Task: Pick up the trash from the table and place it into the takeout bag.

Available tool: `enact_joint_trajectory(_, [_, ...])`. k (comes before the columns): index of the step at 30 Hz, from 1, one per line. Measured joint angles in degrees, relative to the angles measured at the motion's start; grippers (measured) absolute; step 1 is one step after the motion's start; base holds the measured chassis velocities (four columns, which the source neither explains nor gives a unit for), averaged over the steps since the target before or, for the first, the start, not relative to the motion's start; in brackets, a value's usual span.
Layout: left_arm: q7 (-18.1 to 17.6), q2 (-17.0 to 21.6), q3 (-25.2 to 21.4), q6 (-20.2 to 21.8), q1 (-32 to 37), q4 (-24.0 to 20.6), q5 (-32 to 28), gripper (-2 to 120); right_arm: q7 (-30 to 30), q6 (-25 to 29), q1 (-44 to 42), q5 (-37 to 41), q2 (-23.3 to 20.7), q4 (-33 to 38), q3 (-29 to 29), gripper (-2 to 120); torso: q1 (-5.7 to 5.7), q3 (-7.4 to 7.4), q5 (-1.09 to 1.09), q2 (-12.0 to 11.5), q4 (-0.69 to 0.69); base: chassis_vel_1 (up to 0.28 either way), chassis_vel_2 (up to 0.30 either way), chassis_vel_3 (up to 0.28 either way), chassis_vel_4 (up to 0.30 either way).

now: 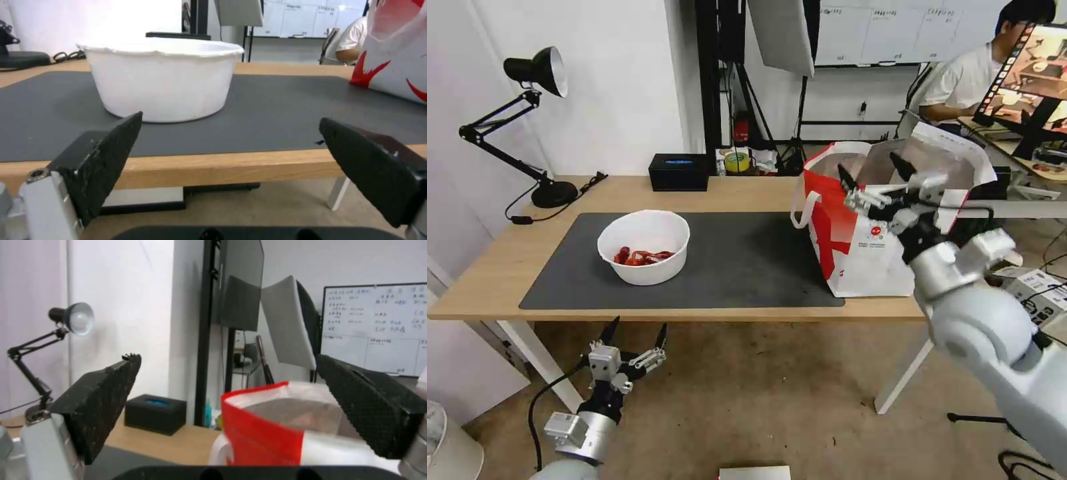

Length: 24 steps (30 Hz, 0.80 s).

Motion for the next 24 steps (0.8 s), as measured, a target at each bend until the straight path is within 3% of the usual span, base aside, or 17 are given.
enact_joint_trajectory(10, [-0.1,0.2,-0.3,-0.7,0.0,0.4,-0.3,100,0.4,1.8,-16.0,-5.1,5.7,2.2,4.6,100,0.00,0.00,0.01,0.0,0.00,0.000,0.000,0.000,0.000])
enact_joint_trajectory(14, [-0.1,0.8,-0.5,-0.8,-0.4,1.1,-0.9,100,0.2,3.8,-24.1,-9.6,10.9,2.0,6.1,100,0.00,0.00,0.00,0.0,0.00,0.000,0.000,0.000,0.000])
enact_joint_trajectory(24, [-0.1,1.4,-0.8,-0.8,-0.8,1.8,-1.5,100,-0.8,8.1,-34.9,-17.6,19.0,-1.3,5.1,100,0.00,0.00,0.00,0.0,-0.01,0.000,0.000,0.000,0.000])
